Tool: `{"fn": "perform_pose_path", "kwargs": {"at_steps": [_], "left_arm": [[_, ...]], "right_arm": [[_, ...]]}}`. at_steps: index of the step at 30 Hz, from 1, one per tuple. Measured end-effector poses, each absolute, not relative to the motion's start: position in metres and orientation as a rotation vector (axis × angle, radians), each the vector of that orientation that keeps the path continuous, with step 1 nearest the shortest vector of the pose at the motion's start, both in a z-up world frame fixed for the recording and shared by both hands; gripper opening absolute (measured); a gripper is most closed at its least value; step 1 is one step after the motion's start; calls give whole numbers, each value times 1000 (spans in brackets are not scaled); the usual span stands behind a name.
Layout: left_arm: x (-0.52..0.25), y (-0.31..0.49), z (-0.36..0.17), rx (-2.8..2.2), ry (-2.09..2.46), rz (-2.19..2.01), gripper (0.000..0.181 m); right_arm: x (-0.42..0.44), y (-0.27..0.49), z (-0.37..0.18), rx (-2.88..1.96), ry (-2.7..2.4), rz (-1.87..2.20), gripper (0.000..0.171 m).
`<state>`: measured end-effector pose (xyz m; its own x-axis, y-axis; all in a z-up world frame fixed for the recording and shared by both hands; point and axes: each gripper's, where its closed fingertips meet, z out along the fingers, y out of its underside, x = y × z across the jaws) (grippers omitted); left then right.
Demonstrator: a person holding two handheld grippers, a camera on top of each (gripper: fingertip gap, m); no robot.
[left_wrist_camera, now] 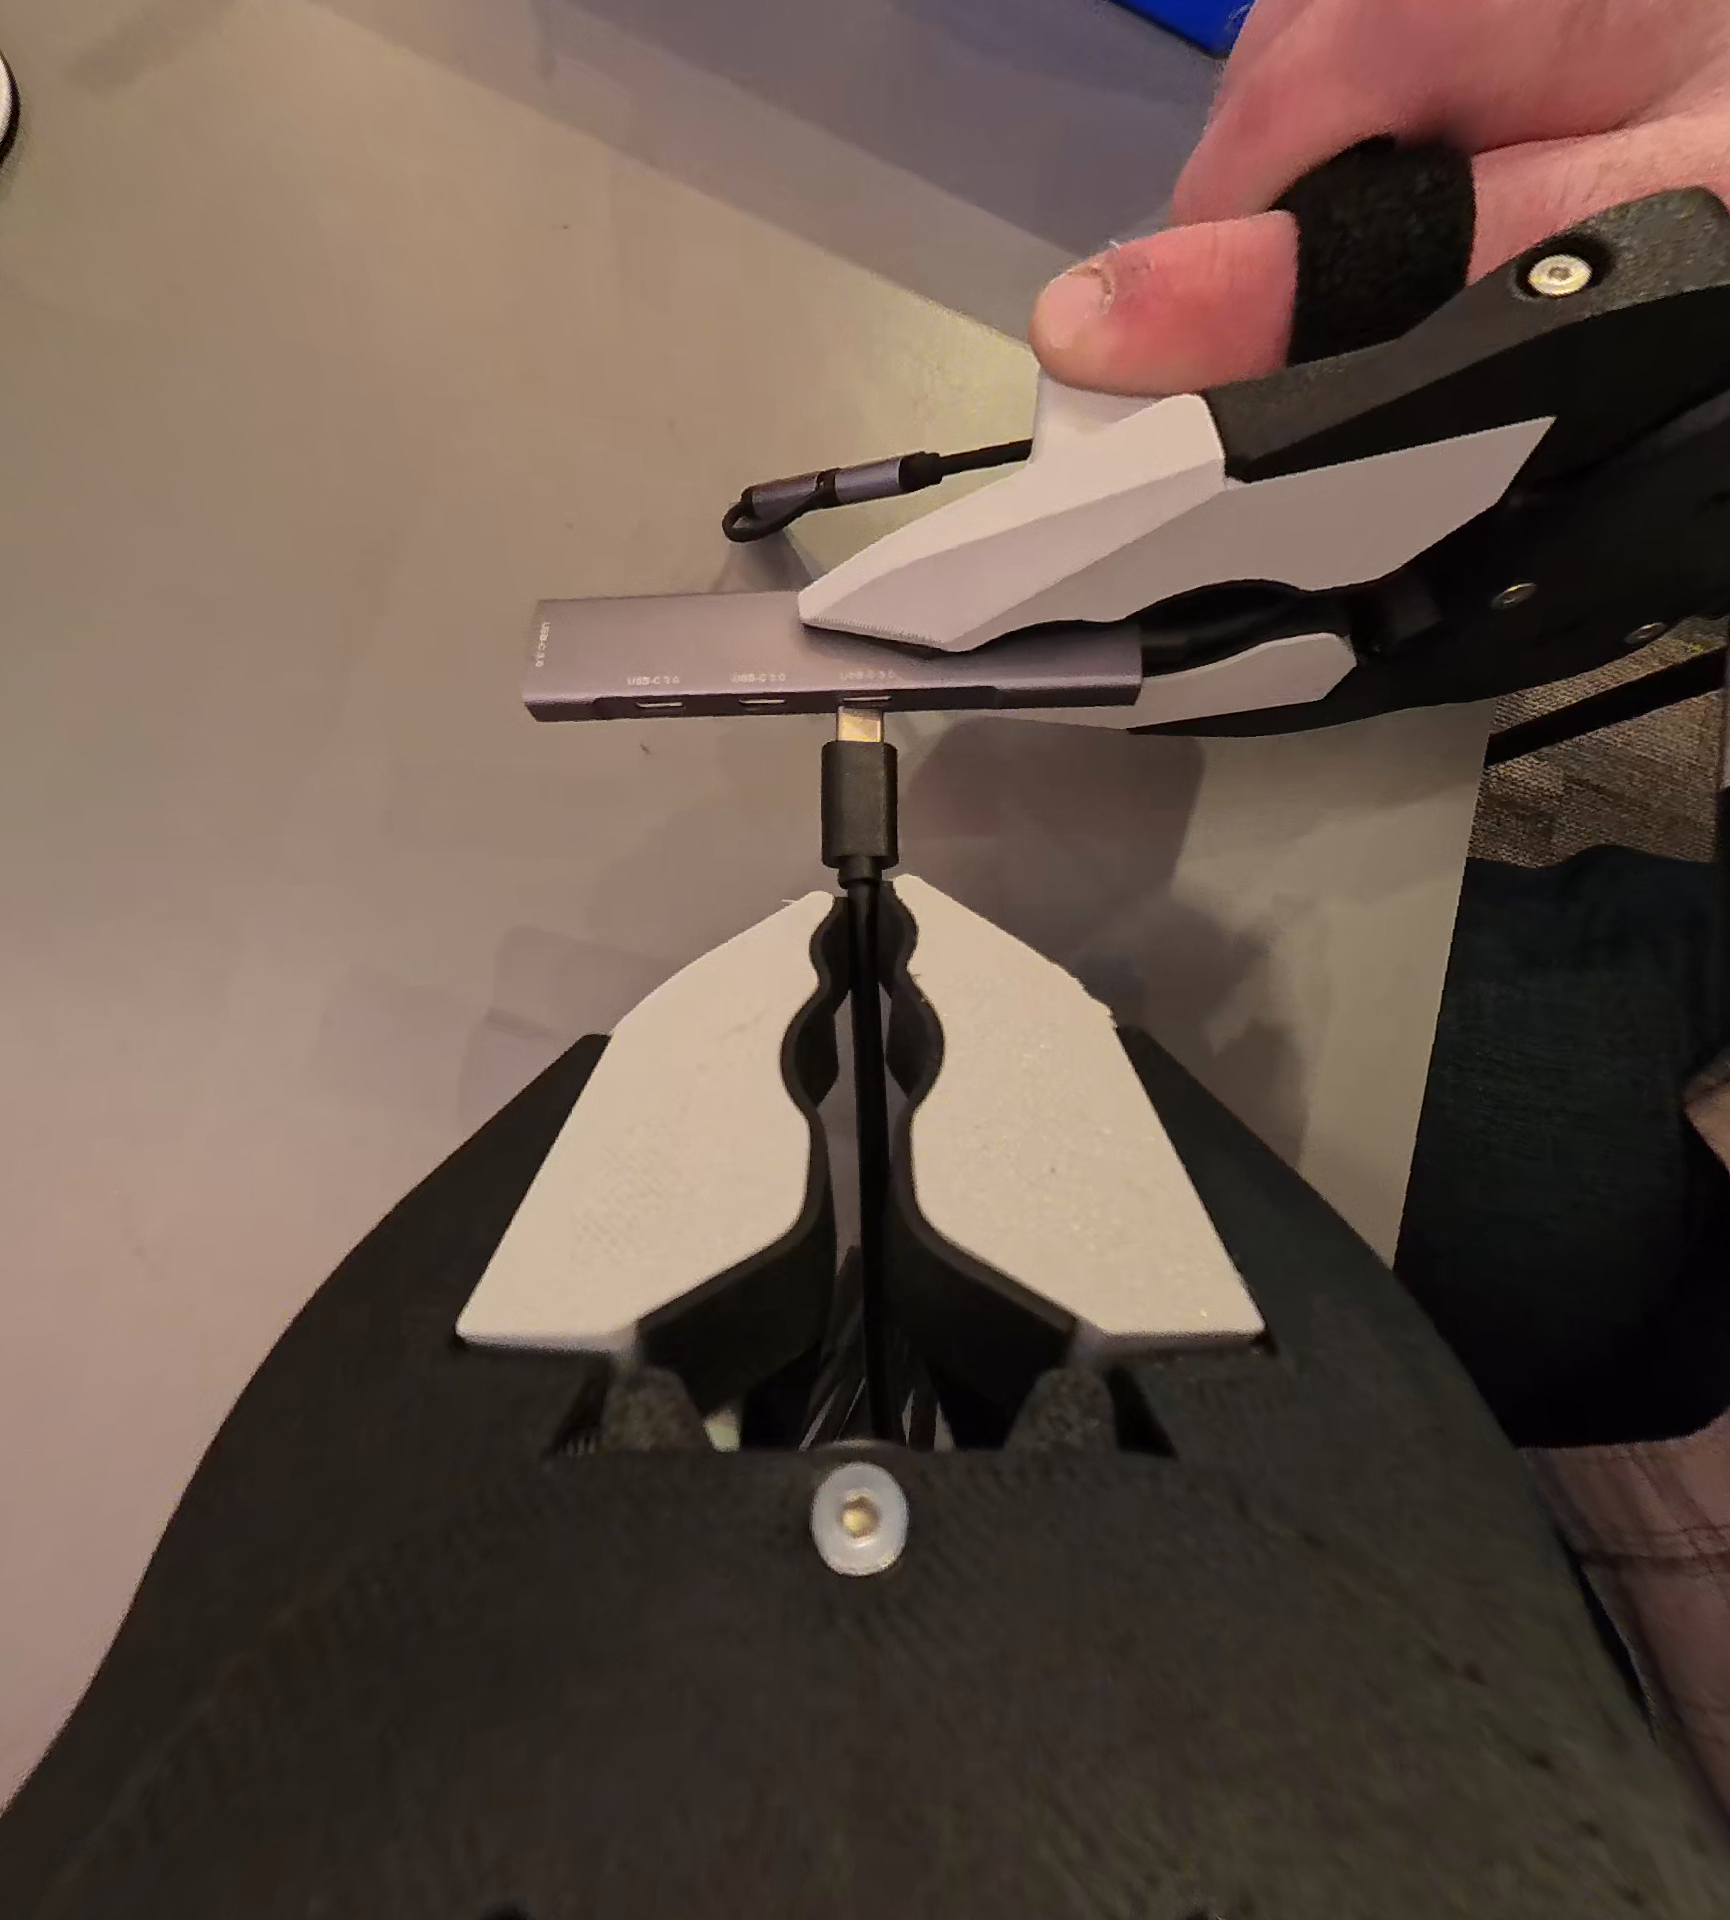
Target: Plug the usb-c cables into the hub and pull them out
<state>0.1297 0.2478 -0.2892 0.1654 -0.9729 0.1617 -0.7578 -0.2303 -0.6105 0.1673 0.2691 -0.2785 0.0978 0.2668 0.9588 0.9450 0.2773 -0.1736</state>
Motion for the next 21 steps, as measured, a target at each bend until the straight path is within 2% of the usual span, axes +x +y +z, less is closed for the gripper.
{"fn": "perform_pose_path", "kwargs": {"at_steps": [21], "left_arm": [[133, 245, -287, -2127, 1612, -817, 4]], "right_arm": [[168, 269, -278, -1201, -1403, -794, 6]]}}
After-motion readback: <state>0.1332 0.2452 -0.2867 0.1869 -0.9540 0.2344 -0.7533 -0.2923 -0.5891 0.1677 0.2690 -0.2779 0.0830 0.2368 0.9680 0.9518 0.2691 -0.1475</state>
